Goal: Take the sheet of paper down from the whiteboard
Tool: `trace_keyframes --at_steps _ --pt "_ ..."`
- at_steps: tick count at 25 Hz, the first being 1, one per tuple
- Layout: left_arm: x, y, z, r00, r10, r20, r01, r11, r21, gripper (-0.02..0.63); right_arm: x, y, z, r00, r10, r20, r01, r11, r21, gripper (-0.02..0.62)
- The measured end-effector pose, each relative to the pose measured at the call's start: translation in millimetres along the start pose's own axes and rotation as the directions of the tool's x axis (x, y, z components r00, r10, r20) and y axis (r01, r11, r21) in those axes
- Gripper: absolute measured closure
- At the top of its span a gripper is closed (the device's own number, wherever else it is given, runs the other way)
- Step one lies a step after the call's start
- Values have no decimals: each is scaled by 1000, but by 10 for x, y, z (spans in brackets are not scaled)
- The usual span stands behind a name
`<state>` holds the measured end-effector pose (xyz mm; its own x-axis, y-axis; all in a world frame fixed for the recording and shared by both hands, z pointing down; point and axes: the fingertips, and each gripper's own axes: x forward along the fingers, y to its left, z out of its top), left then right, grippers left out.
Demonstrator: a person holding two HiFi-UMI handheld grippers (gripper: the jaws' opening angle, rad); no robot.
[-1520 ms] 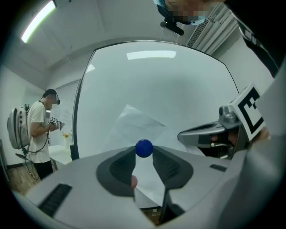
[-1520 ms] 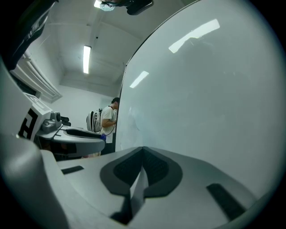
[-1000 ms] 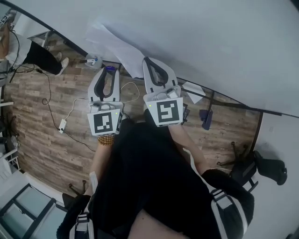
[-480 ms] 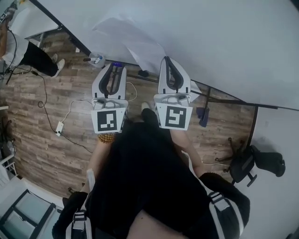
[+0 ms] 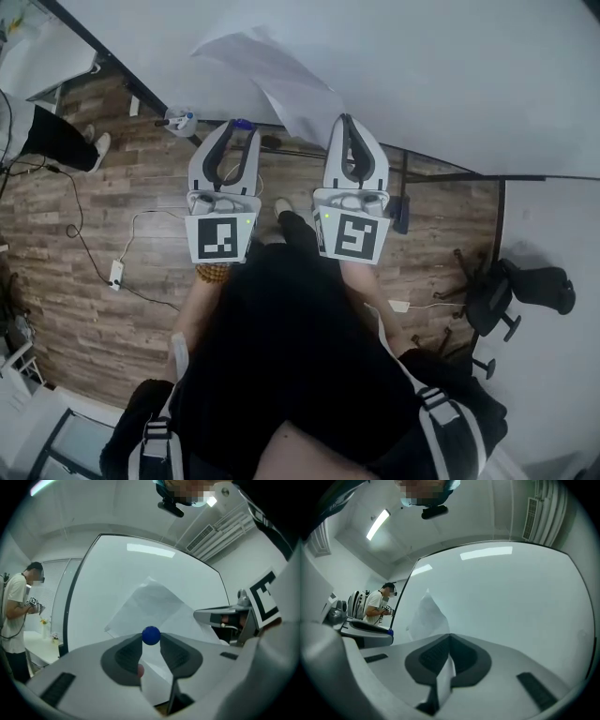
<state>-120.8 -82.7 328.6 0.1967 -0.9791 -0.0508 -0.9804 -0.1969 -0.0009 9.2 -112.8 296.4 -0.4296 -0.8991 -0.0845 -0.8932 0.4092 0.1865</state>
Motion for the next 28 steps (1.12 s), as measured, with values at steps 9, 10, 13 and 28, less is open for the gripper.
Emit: trace_keyframes --at_steps 9,10,13,28 --pt "-25 84 4 998 -63 -6 63 998 -7 480 -61 159 -73 996 -78 -46 78 997 11 598" --pt "-36 100 -6 998 -65 -9 65 998 -5 480 -68 198 -73 996 -81 -44 83 996 27 598" --pt "-37 100 -31 998 -67 -19 67 998 -2 480 -102 246 -92 995 -88 -43 90 995 47 598" --pt "-30 133 -110 996 -78 -37 80 996 50 480 -77 407 -190 997 -35 -64 40 997 69 598"
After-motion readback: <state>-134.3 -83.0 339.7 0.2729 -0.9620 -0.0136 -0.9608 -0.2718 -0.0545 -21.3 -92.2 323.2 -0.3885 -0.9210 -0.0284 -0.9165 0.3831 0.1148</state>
